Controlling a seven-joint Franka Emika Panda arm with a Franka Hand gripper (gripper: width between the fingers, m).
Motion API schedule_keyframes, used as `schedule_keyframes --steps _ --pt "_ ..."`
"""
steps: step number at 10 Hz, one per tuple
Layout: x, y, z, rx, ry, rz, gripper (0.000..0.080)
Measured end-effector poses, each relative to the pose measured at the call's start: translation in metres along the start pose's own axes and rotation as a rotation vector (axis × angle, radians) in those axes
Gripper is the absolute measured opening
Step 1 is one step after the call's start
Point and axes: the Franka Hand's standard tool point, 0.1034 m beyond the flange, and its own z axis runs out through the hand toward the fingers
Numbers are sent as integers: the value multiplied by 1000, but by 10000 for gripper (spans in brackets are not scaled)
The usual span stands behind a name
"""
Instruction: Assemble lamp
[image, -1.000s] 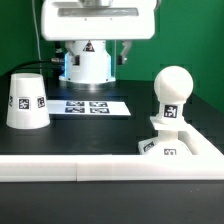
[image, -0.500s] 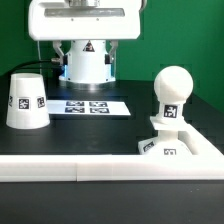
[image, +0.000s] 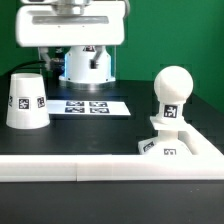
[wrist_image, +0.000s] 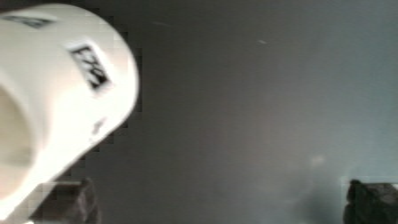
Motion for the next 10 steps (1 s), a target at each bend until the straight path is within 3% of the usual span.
schedule_keyframes --steps 3,6,10 --pt "-5 22 0 -3 1 8 699" --pt "-9 26 5 1 -8 5 699" --pt "-13 27 24 -1 -33 16 699"
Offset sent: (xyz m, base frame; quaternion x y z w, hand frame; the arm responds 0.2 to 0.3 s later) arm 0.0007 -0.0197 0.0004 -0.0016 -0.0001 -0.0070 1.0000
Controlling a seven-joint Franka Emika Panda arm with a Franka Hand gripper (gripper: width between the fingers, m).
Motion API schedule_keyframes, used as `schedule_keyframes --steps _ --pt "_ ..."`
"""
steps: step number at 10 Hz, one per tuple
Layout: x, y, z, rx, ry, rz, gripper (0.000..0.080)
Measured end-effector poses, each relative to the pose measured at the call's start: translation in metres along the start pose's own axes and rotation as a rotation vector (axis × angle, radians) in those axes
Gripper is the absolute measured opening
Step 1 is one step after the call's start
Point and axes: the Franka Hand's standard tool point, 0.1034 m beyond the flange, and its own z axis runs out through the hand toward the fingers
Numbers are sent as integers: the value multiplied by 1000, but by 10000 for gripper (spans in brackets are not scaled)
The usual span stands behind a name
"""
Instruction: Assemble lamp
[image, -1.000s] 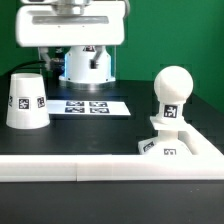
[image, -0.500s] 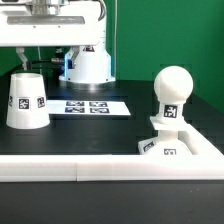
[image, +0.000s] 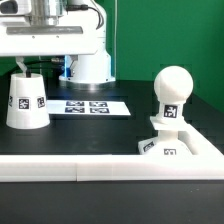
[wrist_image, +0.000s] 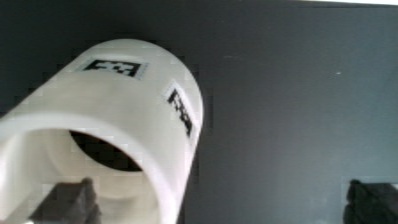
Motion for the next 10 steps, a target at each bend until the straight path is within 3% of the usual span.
schedule_keyframes --steps 3,4,5,6,7,8,9,10 --pt "0 3 9 -6 -12 -7 699" --pt "0 3 9 -6 -12 -7 583" --pt "0 3 10 -6 -13 -7 583" --pt "0 3 10 -6 -13 -7 370" --pt "0 3 10 -6 -14 -7 370" --pt "-1 3 10 -6 -15 -7 192" --pt "-1 3 10 -6 -15 -7 192" --pt "0 2 10 -7 -12 -8 45"
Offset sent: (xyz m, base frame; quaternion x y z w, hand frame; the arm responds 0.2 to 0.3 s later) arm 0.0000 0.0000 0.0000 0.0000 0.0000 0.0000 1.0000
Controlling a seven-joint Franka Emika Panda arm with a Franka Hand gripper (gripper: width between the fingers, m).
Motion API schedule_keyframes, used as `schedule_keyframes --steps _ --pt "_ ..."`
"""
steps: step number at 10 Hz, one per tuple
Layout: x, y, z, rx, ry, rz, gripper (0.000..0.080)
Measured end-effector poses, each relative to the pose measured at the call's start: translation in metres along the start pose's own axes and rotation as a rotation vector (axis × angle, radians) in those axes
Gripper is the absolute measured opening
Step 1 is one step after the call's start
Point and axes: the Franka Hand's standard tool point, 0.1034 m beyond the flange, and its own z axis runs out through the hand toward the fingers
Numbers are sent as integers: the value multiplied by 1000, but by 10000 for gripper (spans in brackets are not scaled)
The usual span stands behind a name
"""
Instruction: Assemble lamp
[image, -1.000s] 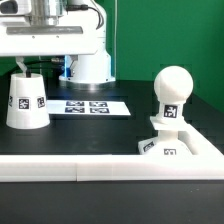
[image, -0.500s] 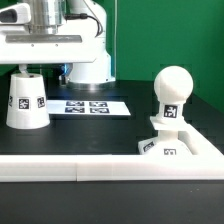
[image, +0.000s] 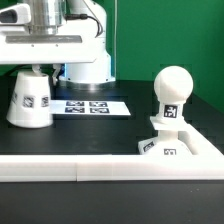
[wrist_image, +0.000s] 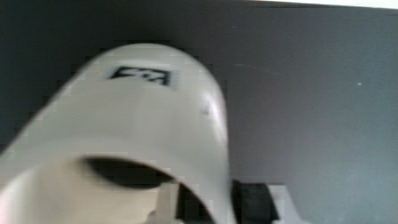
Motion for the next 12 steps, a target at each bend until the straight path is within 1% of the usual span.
schedule_keyframes --steps 4,5,6,7,8,9,10,11,12 --pt "0 0 0 0 0 0 45" --pt "1 -6 -1 4 -3 30 45" --pt "6 -25 -7 16 -8 47 45" --pt "12 -44 -16 38 -16 49 45" --pt "22 -60 -26 62 -22 59 45" --pt "38 -77 -39 79 -13 53 45" --pt "54 -91 -50 85 -2 62 45" --pt "79 -109 -66 87 31 96 45" --pt "101 -123 -78 88 63 127 45"
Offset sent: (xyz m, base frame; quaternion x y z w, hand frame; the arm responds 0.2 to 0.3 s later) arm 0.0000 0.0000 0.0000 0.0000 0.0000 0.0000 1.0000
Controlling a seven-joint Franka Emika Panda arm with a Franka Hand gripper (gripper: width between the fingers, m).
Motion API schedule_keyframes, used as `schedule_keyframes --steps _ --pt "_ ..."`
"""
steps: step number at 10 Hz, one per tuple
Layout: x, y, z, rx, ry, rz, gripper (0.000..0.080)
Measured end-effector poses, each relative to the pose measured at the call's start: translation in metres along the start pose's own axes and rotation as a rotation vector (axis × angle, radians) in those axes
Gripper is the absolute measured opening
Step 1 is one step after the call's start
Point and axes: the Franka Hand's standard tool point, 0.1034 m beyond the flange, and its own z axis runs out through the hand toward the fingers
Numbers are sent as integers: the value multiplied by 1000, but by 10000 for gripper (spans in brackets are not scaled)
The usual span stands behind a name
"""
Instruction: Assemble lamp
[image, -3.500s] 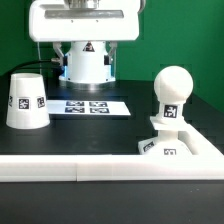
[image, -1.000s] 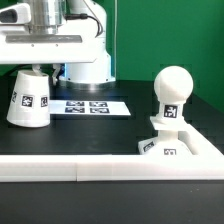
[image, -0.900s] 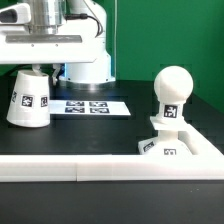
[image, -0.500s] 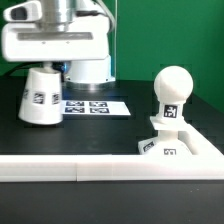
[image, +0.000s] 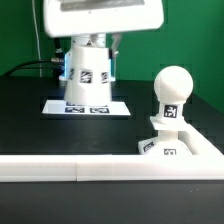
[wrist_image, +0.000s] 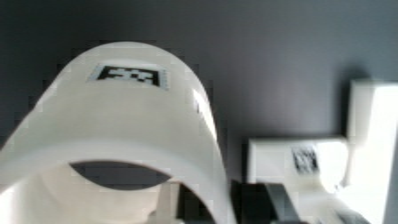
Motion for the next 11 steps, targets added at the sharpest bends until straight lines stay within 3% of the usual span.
schedule_keyframes --steps 1,3,7,8,11 --pt "20 -10 -9 5 18 27 45" --pt "40 -7 -22 23 14 61 45" --pt "36 -9 -17 21 9 61 45" --pt "38 -21 -26 43 -13 87 45" --pt "65 -50 -63 66 -40 142 45"
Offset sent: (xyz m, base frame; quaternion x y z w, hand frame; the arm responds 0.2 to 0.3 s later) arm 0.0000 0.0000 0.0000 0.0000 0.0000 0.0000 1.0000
